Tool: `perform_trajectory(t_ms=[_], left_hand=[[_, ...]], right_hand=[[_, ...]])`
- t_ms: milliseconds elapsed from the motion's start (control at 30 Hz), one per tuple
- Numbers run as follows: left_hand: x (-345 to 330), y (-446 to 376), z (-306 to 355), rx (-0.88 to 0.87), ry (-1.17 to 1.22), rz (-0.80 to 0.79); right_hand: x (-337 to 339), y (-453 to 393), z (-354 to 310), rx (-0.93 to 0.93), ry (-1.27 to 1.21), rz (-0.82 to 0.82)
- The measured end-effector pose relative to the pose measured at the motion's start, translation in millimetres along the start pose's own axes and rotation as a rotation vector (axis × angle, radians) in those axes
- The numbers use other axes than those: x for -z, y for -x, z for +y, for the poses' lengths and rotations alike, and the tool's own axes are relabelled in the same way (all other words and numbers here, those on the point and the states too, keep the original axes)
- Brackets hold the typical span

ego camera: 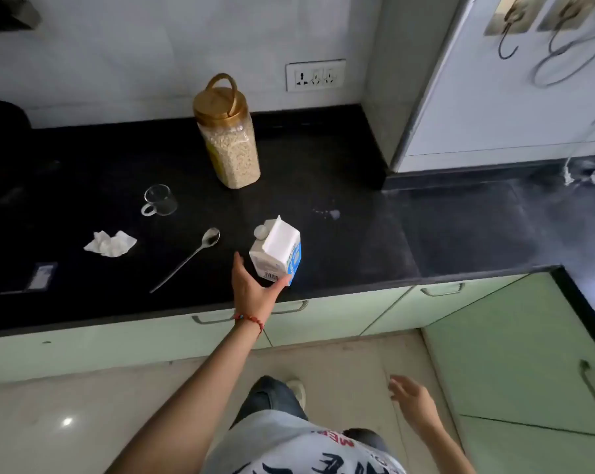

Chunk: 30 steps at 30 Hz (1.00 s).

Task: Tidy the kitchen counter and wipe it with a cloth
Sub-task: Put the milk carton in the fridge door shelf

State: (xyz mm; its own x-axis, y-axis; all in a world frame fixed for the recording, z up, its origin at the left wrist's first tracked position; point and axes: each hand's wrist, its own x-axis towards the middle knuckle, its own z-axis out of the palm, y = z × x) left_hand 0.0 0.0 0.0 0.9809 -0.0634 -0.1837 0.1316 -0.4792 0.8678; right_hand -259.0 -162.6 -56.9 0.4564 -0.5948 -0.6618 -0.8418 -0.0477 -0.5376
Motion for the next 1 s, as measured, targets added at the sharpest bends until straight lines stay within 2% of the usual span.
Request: perform_trajectory(t_ms=[133,300,567,700,833,1000], left_hand=[[-16.1,-14.0,4.8,0.007,0.106,-0.03],[-23.9,-12.6,16.0,-0.008,0.076,0.041],[20.6,14.6,9.3,0.051,0.188,0.136],[50.4,68.0,-14.1,0.136,0.251,0.335],[70.7,141.6,-39.1,0.32,0.26,0.597],[76.9,236.3,-67.9,0.553,0.24,0.843]], right_hand=[[-4.2,-6.5,-22.1,0.029,-0.035,0.008],[-1.7,-17.6,-38.7,0.08,-0.015,-0.027],[6.9,-56.3,-55.0,0.174,0.158,-0.18],[7.8,-89.5,-62.2,0.26,0.339,-0.327],[3.0,-110.7,-82.4,0.394,0.543,-0.482],[-33.7,-110.4,-107.1,0.505,0.745,-0.623]])
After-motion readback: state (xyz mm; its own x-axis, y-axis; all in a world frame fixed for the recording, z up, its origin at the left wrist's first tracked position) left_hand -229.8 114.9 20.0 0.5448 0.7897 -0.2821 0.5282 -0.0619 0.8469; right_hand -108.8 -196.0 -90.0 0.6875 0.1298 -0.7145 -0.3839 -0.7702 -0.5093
